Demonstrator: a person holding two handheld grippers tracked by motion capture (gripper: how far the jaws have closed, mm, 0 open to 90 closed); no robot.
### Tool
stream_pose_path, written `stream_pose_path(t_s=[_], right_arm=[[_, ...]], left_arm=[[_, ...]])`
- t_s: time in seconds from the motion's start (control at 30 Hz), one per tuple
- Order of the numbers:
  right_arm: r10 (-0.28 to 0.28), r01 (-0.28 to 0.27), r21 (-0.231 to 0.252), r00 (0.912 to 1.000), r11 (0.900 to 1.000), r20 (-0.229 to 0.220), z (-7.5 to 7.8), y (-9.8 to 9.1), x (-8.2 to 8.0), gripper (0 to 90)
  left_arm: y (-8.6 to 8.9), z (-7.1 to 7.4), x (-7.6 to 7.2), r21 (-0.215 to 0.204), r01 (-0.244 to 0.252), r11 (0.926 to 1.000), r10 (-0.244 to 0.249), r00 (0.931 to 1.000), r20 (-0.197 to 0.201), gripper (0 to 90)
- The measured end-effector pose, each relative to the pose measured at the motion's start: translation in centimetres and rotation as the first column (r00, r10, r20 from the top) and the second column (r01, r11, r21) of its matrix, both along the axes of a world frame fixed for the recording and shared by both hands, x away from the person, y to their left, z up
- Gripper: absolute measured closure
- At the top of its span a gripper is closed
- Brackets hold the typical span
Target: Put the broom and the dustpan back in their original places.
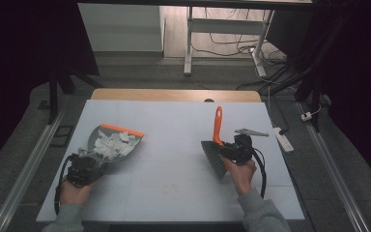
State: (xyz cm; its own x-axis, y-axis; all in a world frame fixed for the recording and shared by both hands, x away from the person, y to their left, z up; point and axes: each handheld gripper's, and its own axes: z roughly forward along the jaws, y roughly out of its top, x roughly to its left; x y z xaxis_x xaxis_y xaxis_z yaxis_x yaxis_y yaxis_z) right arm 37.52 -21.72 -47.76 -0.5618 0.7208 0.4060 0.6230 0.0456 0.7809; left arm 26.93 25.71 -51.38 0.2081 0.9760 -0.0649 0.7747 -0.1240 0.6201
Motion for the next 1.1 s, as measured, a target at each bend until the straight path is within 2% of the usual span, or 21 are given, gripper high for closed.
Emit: stream_pose_path(t_s=[0.13, 0.3, 0.5, 0.73, 0.9, 1.1], right_arm=[[-0.016, 0.016, 0.022, 0.9999, 0.9996, 0.000, -0.1, -0.2, 0.1, 69.9], [-0.021, 0.023, 0.052, 0.9994, 0.9984, -0.027, -0.8, -0.3, 0.4, 69.9], [-0.032, 0.035, 0.047, 0.9977, 0.9983, -0.059, -1.7, -0.5, 0.8, 69.9], [-0.073, 0.077, 0.044, 0.9931, 0.9960, -0.092, -2.6, -1.8, 1.7, 69.8], [-0.091, 0.095, 0.031, 0.9897, 0.9950, -0.111, -3.0, -2.4, 2.2, 69.1], [-0.104, 0.101, -0.033, 0.9894, 0.9943, -0.101, -3.0, -2.6, 2.4, 67.2]], left_arm=[[-0.2, -0.2, 0.3, 0.002, -0.025, 0.9997, 0.025, 0.9997, -0.006, 62.0], [-0.5, -0.5, 0.7, 0.013, -0.044, 0.9989, 0.044, 0.9989, -0.013, 62.0], [-0.2, -0.7, 0.8, 0.011, -0.070, 0.9975, 0.070, 0.9974, -0.018, 62.0], [-0.3, -0.8, 1.0, 0.006, -0.081, 0.9967, 0.081, 0.9964, -0.024, 62.0], [-0.2, -1.0, 1.2, -0.002, -0.083, 0.9966, 0.083, 0.9961, -0.030, 62.0], [-0.5, -1.2, 1.3, 0.002, -0.072, 0.9974, 0.072, 0.9966, -0.039, 61.9]])
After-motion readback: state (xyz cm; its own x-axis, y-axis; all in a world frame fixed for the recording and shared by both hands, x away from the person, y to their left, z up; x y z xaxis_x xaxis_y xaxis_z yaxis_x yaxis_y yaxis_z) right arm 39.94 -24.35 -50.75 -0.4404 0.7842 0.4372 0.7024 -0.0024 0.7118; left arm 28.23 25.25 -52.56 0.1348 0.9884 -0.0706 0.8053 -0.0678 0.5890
